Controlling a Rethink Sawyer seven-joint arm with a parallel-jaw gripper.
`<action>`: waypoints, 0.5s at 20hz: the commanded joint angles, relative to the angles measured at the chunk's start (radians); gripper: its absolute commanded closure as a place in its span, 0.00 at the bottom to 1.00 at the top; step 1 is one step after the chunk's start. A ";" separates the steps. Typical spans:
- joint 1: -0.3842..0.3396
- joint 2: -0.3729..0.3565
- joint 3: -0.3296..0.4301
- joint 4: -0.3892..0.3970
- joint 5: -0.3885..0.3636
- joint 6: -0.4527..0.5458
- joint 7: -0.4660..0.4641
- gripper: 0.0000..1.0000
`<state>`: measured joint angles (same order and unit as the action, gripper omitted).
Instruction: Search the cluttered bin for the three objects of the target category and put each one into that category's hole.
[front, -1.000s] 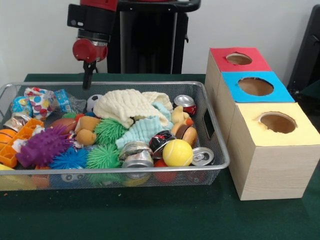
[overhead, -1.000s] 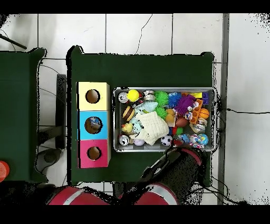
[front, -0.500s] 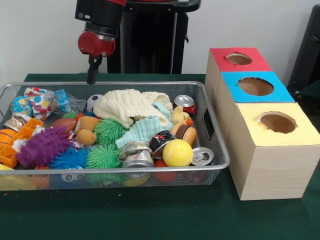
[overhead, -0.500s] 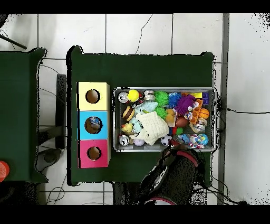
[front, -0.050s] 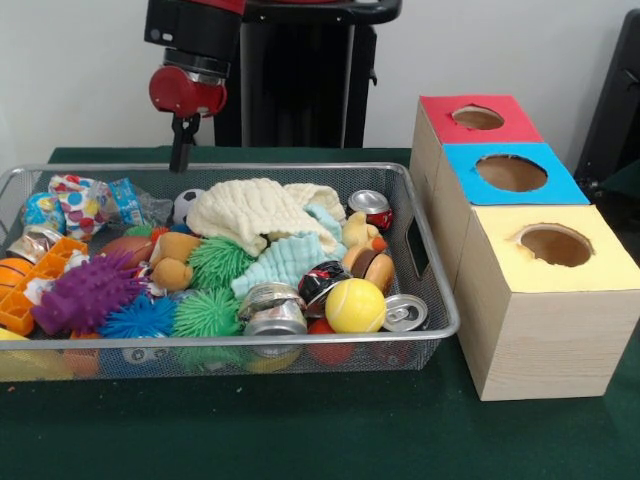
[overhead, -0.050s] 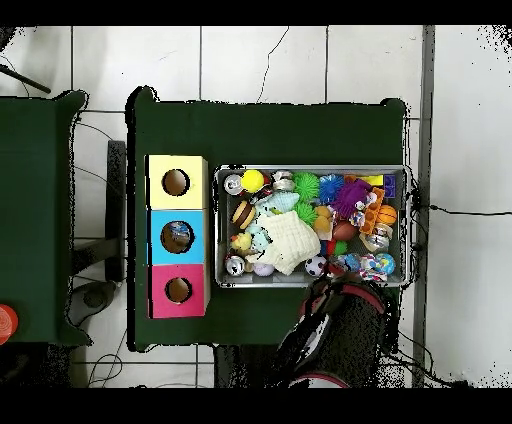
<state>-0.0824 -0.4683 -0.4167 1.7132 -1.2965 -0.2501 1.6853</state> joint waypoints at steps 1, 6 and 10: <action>-0.030 0.009 0.162 -0.003 -0.012 0.070 0.140 1.00; -0.037 0.018 0.166 -0.008 -0.001 0.070 0.125 1.00; -0.033 0.022 0.160 -0.009 0.014 0.068 0.114 1.00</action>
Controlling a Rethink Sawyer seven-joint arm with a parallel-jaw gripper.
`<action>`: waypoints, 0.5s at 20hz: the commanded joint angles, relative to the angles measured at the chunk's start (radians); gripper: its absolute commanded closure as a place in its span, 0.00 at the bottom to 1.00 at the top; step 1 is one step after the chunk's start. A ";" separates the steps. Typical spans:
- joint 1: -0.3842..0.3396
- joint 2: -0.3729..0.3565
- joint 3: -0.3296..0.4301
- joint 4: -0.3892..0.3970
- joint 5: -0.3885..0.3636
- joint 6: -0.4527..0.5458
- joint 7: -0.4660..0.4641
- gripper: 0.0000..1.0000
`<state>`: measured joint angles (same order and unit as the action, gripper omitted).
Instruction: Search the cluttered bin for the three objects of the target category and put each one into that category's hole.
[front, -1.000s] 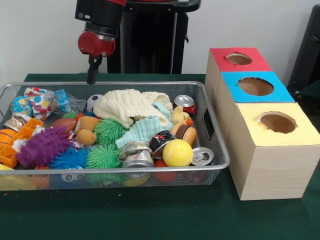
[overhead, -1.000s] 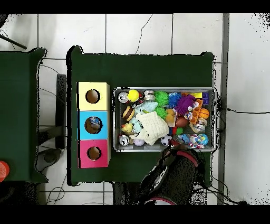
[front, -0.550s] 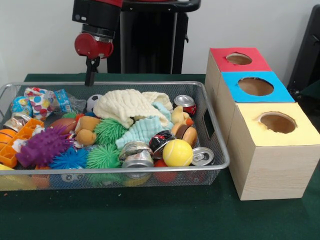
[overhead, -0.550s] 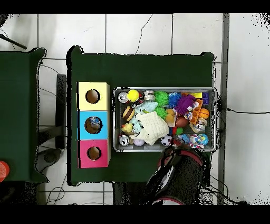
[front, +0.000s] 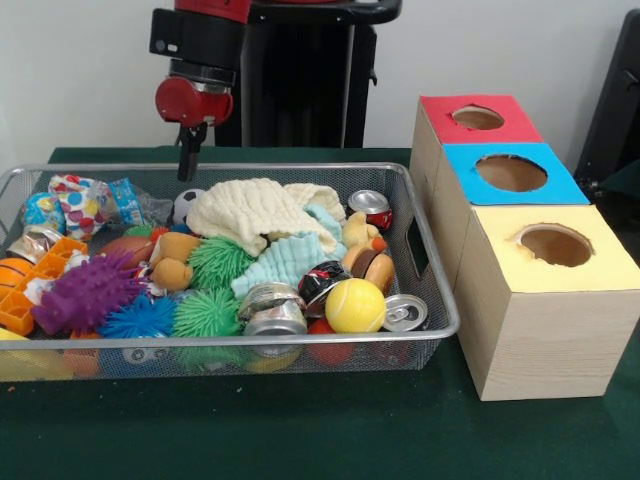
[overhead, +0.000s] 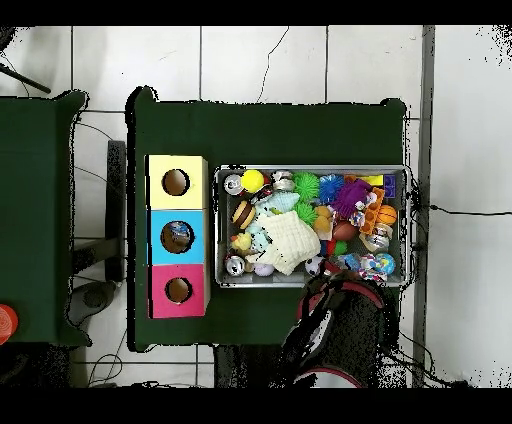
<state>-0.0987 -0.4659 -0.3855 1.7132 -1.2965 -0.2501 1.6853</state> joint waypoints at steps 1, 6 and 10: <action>-0.019 0.024 0.124 -0.011 0.016 0.060 0.113 1.00; -0.026 0.020 0.130 -0.001 0.008 0.073 0.119 1.00; -0.029 0.024 0.134 0.002 0.011 0.067 0.122 1.00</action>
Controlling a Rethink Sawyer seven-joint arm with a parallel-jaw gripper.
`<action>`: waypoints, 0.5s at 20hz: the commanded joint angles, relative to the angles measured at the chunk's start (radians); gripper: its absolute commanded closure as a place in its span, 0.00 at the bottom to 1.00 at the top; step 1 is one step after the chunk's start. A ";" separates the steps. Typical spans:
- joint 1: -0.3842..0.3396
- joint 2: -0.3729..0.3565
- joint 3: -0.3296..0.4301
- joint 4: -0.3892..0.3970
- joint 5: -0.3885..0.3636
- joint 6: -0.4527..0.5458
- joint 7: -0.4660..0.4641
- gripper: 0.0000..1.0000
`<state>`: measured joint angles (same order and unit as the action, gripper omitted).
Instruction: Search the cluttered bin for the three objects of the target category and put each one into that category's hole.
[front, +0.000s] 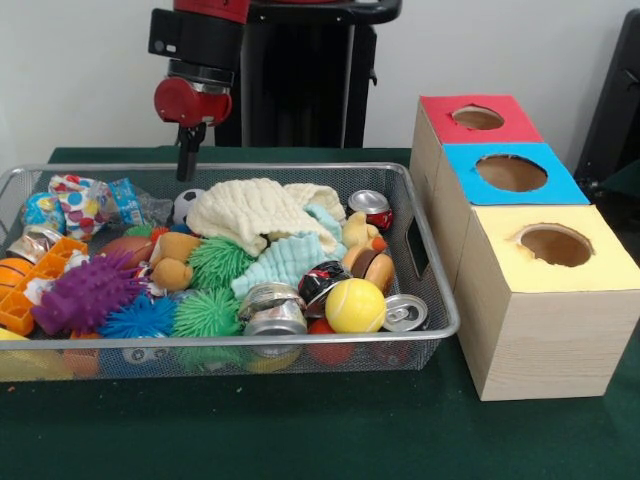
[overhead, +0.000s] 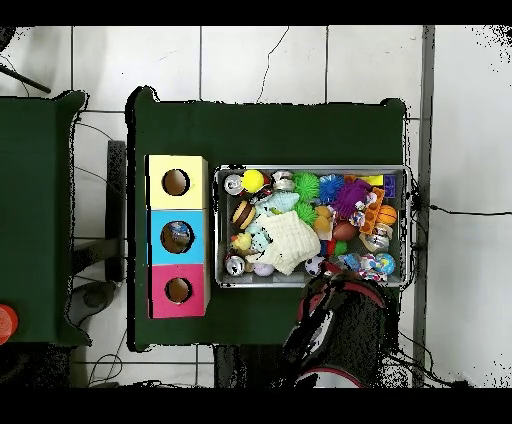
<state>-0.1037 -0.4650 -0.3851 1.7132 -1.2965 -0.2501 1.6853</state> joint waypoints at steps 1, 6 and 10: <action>-0.031 0.019 0.146 0.005 0.001 0.072 0.129 1.00; -0.039 0.020 0.159 0.007 -0.017 0.074 0.134 1.00; -0.037 0.021 0.160 0.007 -0.013 0.077 0.128 1.00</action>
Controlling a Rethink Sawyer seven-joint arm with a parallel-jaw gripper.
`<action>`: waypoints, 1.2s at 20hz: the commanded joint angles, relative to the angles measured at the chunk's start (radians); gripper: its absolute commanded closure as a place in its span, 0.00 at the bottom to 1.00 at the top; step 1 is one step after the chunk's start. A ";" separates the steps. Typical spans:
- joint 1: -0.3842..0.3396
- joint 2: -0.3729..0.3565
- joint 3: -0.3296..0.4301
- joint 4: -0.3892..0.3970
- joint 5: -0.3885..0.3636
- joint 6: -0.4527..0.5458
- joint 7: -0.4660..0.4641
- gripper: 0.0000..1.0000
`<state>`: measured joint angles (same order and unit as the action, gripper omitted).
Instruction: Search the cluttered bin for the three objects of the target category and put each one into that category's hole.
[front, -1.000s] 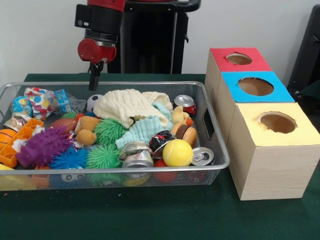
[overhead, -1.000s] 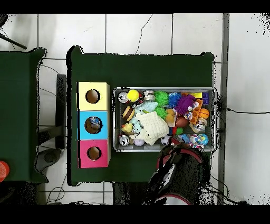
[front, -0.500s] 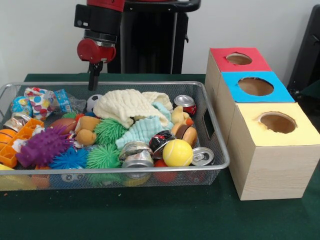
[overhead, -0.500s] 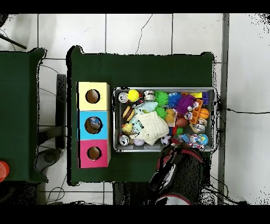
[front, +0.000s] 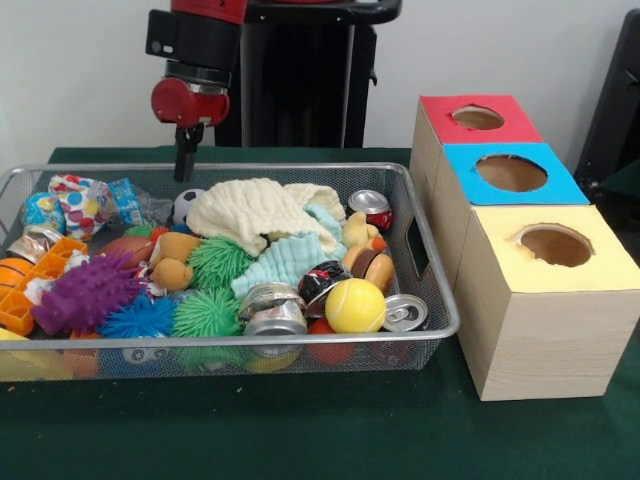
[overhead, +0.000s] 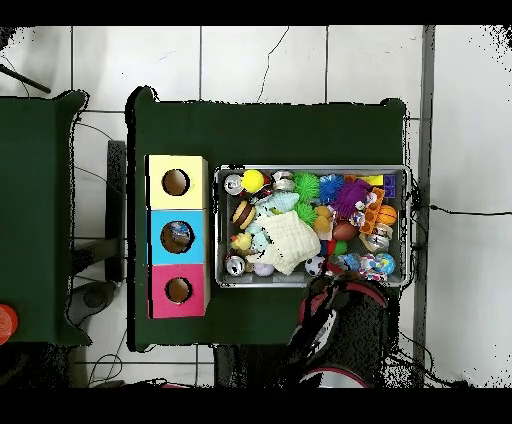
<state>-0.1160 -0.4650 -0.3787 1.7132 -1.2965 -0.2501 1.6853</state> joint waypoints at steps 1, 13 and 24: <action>-0.025 0.021 0.152 0.006 -0.011 0.075 0.127 1.00; -0.044 0.010 0.180 0.010 -0.050 0.082 0.147 0.00; -0.026 0.028 0.139 -0.025 0.008 0.048 0.086 0.00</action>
<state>-0.1457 -0.4648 -0.3265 1.7132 -1.3173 -0.2493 1.6853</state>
